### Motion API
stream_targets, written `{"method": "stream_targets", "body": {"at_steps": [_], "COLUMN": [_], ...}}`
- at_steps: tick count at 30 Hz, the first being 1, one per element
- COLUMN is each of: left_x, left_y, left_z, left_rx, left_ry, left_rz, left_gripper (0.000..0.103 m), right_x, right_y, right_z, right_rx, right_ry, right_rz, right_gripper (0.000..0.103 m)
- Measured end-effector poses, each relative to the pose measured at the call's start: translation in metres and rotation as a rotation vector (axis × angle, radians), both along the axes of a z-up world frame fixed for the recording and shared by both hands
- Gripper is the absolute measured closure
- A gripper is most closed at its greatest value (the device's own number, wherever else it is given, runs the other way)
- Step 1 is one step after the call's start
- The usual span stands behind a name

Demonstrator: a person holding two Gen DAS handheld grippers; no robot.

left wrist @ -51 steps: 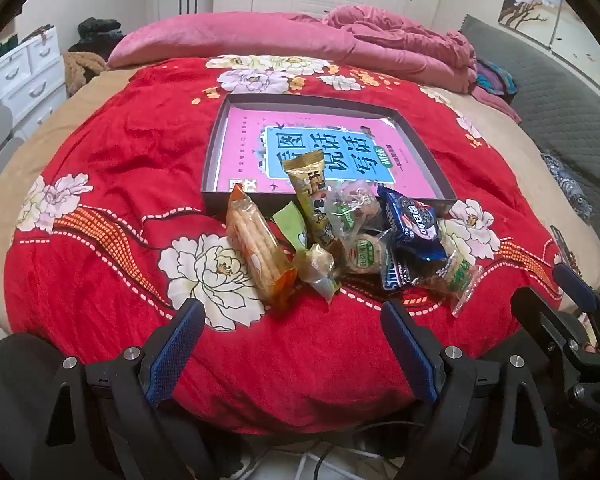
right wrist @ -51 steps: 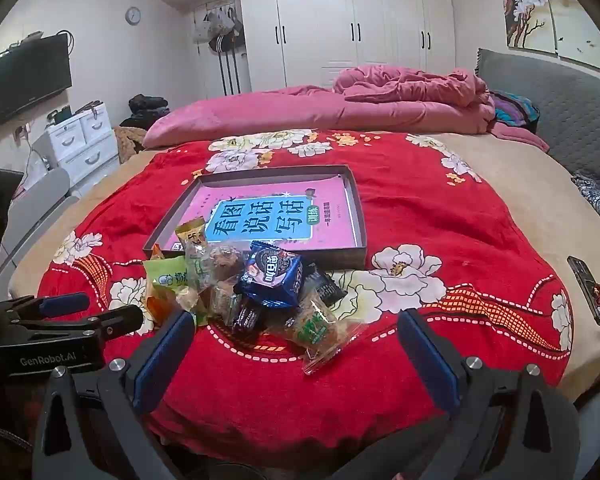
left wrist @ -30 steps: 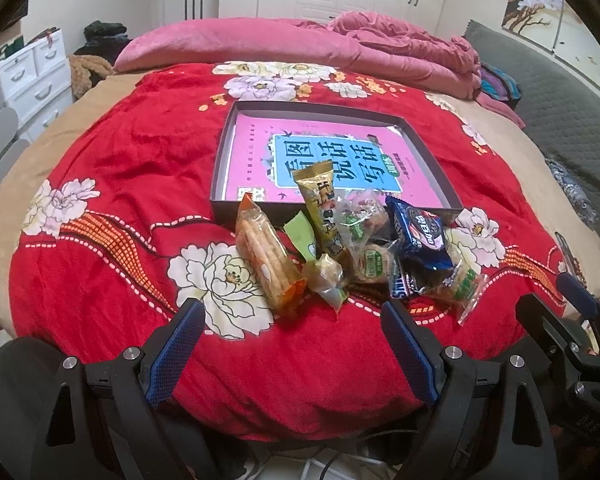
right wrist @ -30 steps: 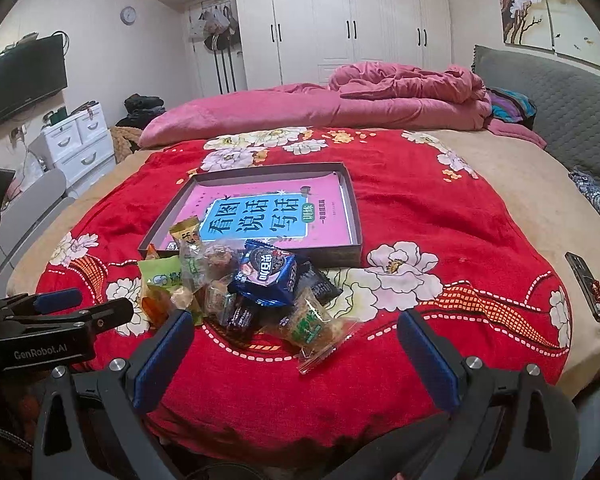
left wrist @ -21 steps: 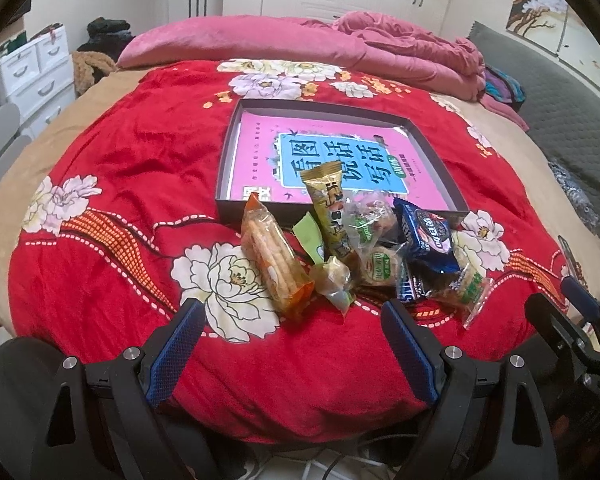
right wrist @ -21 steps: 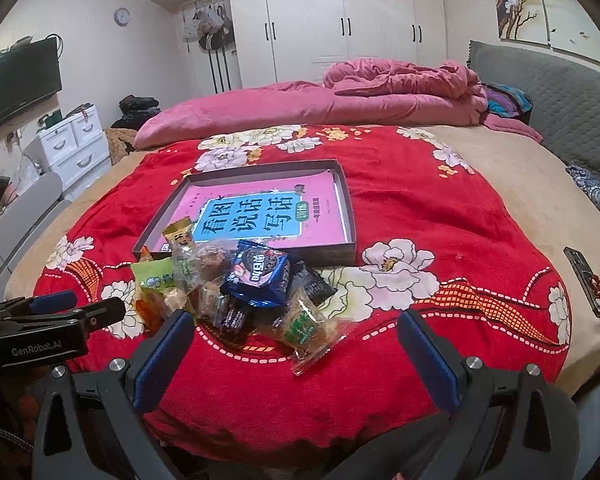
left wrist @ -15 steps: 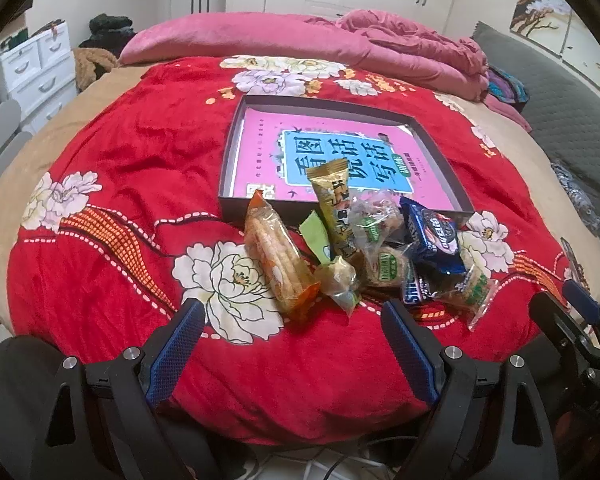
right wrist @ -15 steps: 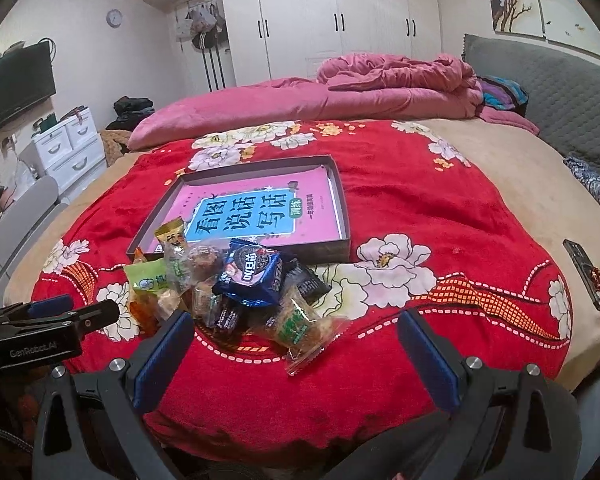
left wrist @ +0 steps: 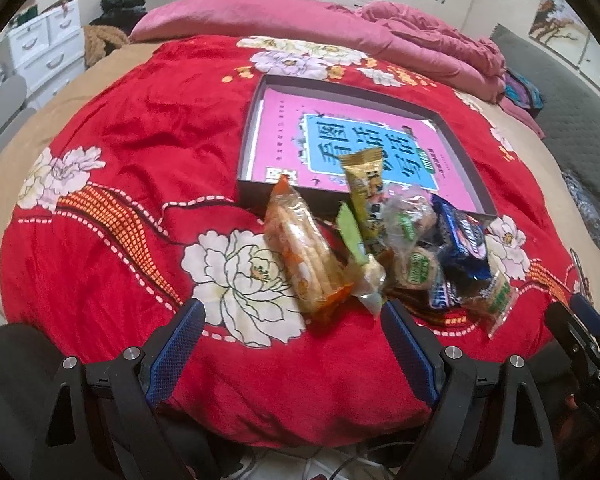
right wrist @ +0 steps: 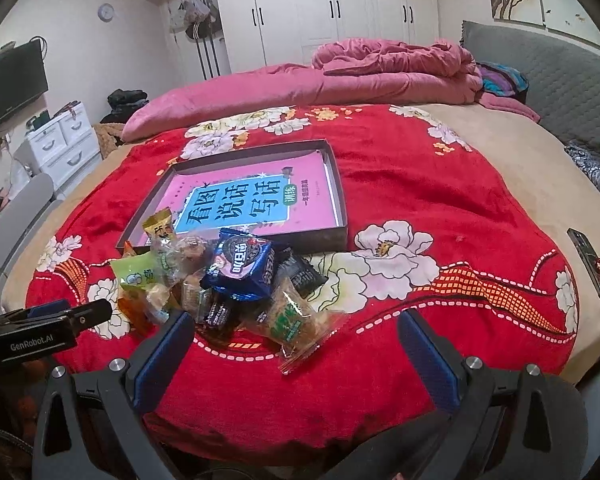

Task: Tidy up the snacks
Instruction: 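Move both grippers toward the snack pile in front of the grey box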

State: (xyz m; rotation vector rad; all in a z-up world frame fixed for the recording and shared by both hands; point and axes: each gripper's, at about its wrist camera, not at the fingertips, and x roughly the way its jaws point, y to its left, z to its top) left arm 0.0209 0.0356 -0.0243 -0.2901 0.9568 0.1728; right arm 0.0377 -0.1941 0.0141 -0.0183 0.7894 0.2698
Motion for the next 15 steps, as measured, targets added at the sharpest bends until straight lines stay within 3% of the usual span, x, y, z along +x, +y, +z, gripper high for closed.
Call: {"method": "stream_targets", "body": {"at_steps": [8, 11, 15], "left_x": [0.011, 0.017, 0.025], "left_y": [0.014, 0.013, 0.020], "left_z": [-0.015, -0.019, -0.019], "left_rx": [-0.080, -0.075, -0.105], "left_ry": [0.045, 0.071, 0.053], "left_rz": [0.028, 0.025, 0.043], "left_gripper": [0.013, 0.013, 0.013], "right_x": [0.013, 0.019, 0.026], "right_y": [0.001, 0.001, 0.003], "right_z": [-0.010, -0.015, -0.022], "right_rx": [-0.019, -0.023, -0.032], "right_ry": [0.043, 0.070, 0.105], "right_rz": [0.001, 0.001, 0.008], "right_gripper": [0.001, 0.001, 0.001]}}
